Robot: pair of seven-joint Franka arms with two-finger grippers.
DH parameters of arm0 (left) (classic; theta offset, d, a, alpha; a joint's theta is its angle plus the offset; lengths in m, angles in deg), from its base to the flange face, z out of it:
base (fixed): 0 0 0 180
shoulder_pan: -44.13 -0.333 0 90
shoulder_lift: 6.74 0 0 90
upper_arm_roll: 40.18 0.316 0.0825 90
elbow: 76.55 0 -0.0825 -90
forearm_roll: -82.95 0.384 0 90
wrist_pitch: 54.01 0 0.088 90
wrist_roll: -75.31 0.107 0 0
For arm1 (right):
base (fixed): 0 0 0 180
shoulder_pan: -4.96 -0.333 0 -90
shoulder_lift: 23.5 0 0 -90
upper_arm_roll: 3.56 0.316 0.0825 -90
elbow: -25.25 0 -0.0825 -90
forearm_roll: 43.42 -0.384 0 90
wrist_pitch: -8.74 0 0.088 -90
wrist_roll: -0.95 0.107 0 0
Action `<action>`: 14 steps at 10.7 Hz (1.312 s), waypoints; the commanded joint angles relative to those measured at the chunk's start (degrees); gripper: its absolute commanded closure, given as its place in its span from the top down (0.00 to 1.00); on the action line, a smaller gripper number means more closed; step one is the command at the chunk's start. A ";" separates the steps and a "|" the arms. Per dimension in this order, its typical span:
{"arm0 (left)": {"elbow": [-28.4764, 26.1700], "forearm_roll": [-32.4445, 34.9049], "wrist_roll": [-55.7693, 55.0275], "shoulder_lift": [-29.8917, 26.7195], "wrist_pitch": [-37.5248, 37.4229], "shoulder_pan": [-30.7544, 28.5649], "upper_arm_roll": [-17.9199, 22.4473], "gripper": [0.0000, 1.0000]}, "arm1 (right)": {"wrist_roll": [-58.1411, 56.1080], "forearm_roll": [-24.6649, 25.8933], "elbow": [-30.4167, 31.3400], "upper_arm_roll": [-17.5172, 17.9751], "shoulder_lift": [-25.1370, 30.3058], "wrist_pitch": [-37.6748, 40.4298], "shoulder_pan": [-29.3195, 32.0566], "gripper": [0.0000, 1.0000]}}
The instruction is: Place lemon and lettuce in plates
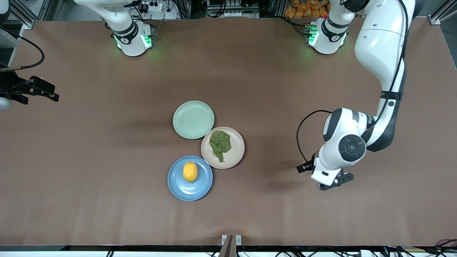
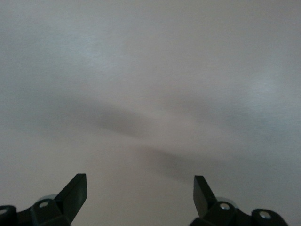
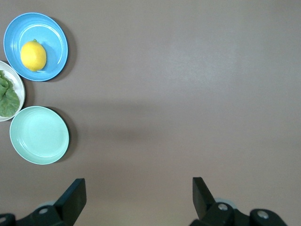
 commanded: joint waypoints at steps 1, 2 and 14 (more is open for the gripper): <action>-8.03 1.66 3.24 -5.39 -1.55 -2.16 -0.63 1.00 | 0.11 0.50 0.13 -0.18 0.23 0.11 -0.24 1.00; -9.98 1.75 3.52 -6.46 -1.73 -3.64 -1.06 1.00 | 0.11 0.42 0.04 -0.18 0.05 0.02 -0.24 1.00; -21.25 -2.62 17.73 -26.41 -1.73 -8.32 -0.81 1.00 | -0.76 1.99 -0.05 -0.27 -0.74 -0.77 0.20 1.00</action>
